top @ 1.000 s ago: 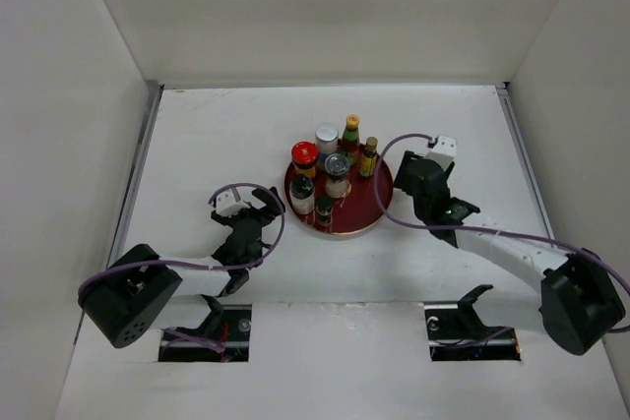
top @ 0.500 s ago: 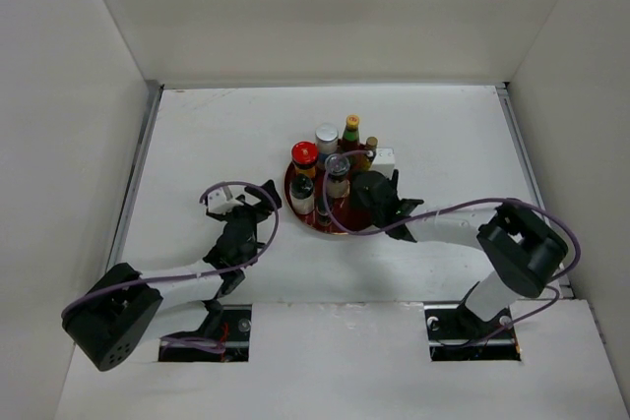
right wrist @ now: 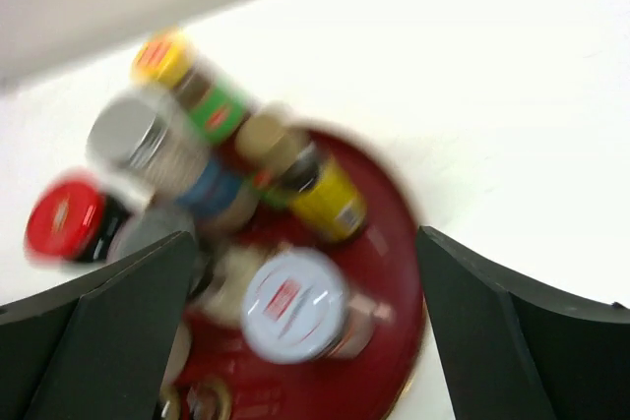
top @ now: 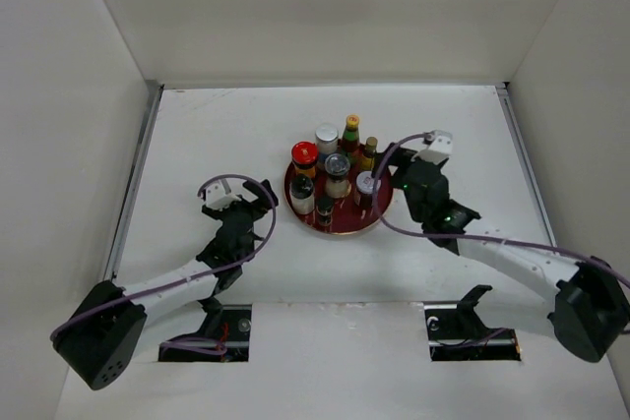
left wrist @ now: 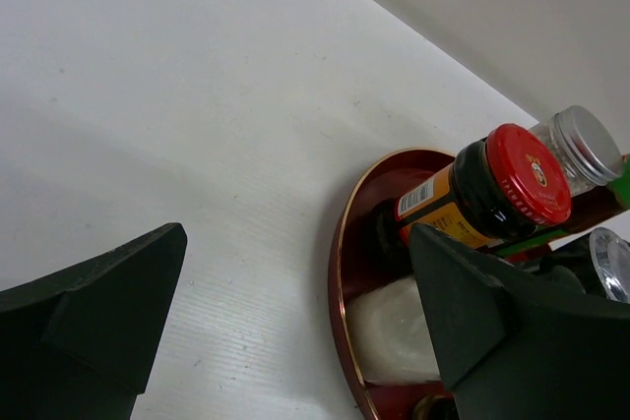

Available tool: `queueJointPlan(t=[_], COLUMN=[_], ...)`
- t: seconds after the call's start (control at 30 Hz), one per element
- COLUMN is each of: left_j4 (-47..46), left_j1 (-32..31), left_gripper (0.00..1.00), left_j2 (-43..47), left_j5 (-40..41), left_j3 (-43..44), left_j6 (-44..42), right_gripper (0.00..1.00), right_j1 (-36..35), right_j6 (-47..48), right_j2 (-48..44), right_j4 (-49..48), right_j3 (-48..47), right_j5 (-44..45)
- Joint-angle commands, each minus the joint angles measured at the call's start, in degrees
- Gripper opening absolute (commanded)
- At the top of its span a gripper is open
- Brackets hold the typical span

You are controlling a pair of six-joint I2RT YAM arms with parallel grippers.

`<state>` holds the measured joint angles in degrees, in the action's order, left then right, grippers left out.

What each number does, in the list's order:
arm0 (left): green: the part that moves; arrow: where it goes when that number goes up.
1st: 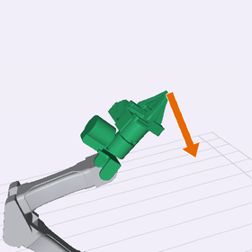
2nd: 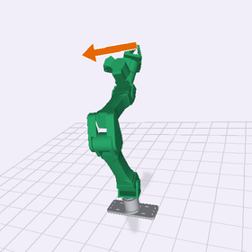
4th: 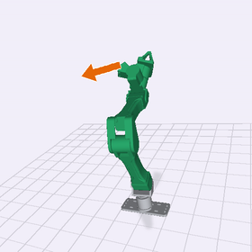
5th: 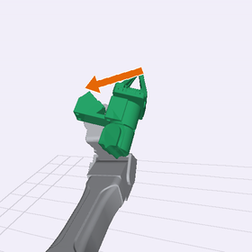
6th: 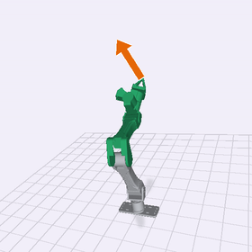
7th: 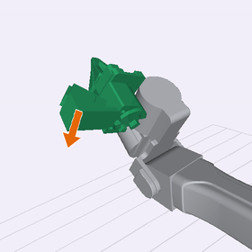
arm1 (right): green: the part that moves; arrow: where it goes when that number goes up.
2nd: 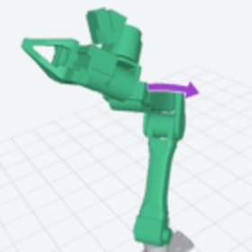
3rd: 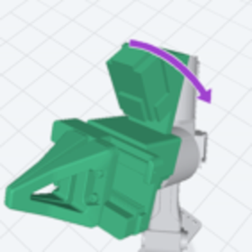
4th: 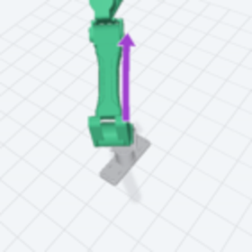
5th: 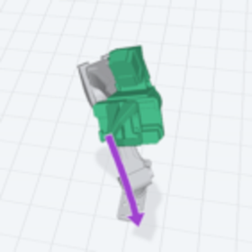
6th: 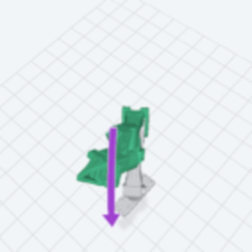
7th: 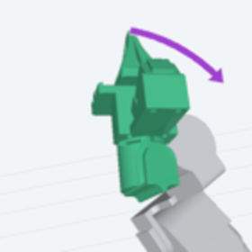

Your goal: Organize the condiment bottles

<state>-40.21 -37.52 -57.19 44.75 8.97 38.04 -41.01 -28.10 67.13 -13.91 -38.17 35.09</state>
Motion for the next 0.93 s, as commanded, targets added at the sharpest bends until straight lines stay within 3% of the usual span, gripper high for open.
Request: queueJointPlan(t=[0.0,0.23,0.43,0.63,0.9], left_j4=[6.61,23.48,37.73,38.27,34.76], left_j1=[-0.05,-0.67,-1.02,-2.43,-3.04], left_gripper=[1.0,1.0,1.0,1.0,1.0], left_j2=[1.99,9.19,14.99,17.81,14.56], left_j5=[-0.54,-2.21,-5.11,-5.38,-4.33], left_j3=[3.94,8.25,13.0,13.97,13.71], left_j6=[1.07,1.86,2.04,2.12,2.12], right_gripper=[1.0,1.0,1.0,1.0,1.0], right_j1=[7.99,22.67,27.78,27.79,27.7], right_j6=[-2.65,-11.62,-15.15,-14.97,-14.71], right_j2=[-3.75,-4.47,-3.5,-5.34,-7.72], right_j4=[-1.74,-2.44,-5.07,-5.16,-4.89], right_j3=[2.75,9.86,14.35,14.53,14.44], right_j5=[-0.28,-8.63,-12.06,-12.77,-13.03])
